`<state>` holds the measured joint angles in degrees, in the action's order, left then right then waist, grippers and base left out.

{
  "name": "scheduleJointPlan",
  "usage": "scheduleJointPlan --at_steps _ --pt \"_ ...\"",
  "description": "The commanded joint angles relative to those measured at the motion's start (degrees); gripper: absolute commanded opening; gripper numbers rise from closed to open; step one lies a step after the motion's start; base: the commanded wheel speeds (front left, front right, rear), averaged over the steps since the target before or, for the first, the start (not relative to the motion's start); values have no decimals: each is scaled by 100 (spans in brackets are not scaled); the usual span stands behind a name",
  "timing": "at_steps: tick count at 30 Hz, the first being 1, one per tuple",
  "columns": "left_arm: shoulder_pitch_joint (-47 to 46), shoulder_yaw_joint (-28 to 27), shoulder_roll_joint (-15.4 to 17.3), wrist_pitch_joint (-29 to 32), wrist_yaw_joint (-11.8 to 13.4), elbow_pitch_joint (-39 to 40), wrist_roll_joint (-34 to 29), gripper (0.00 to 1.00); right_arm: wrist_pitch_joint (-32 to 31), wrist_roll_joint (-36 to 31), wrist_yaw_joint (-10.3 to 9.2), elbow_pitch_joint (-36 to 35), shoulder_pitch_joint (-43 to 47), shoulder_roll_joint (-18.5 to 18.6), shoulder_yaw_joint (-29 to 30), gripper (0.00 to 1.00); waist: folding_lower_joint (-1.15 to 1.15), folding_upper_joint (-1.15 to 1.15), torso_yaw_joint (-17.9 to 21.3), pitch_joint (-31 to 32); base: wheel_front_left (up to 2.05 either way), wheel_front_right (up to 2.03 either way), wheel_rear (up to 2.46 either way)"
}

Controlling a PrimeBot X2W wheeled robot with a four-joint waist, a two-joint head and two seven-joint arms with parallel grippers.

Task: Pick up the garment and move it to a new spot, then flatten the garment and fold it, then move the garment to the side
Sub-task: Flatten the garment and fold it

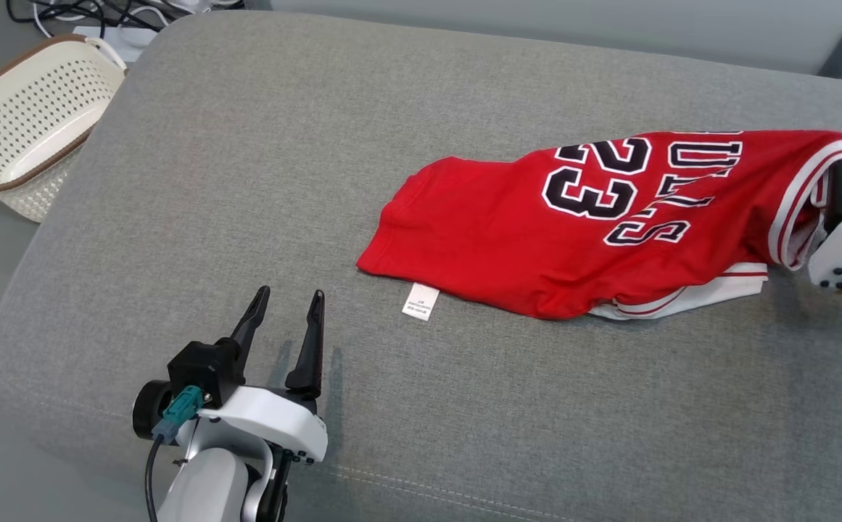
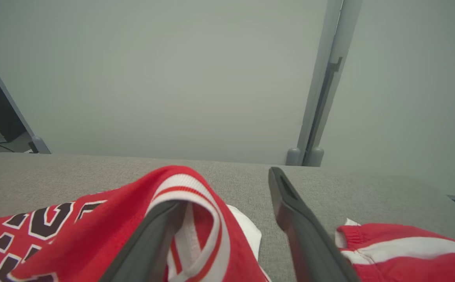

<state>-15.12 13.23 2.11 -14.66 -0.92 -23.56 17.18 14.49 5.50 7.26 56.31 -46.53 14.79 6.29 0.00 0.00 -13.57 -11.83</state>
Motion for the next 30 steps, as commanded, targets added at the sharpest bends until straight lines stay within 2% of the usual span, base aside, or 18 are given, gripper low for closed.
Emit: scheduleJointPlan --at_steps 1,7,12,17,18,20,21,24,30 --pt "-92 -199 76 -34 27 119 -1 100 49 49 23 -305 306 -72 -5 100 0 0 124 39 0 0 0" --pt "-89 -168 76 -34 -17 117 -39 100 50 242 23 -754 1212 -255 64 100 0 0 363 61 0 0 0" --pt "-125 -124 76 -34 -29 122 -45 100 50 311 23 -1073 1663 -419 -102 100 0 0 426 17 0 0 0" --pt "-163 -90 76 -34 -47 138 -40 100 51 382 23 -1570 1997 -619 -889 100 0 0 408 -62 0 0 0" --pt "-163 -90 76 -34 -47 138 -40 100 51 382 23 -1570 1997 -619 -889 100 0 0 408 -62 0 0 0" --pt "-158 -62 76 -34 -53 127 -19 100 51 434 23 -1791 2141 -651 -1278 100 0 0 385 -72 0 0 0" --pt "-144 -47 76 -34 -52 118 6 100 51 522 23 -1922 2274 -668 -1709 100 0 0 370 -70 0 0 0" --pt "-118 -21 76 -34 -50 95 33 100 51 679 23 -2008 2341 -605 -2235 100 0 0 349 -67 0 0 0" --pt "-102 21 76 -34 -27 82 76 100 51 991 23 -1894 2279 -416 -2758 100 0 0 331 -40 0 0 0"
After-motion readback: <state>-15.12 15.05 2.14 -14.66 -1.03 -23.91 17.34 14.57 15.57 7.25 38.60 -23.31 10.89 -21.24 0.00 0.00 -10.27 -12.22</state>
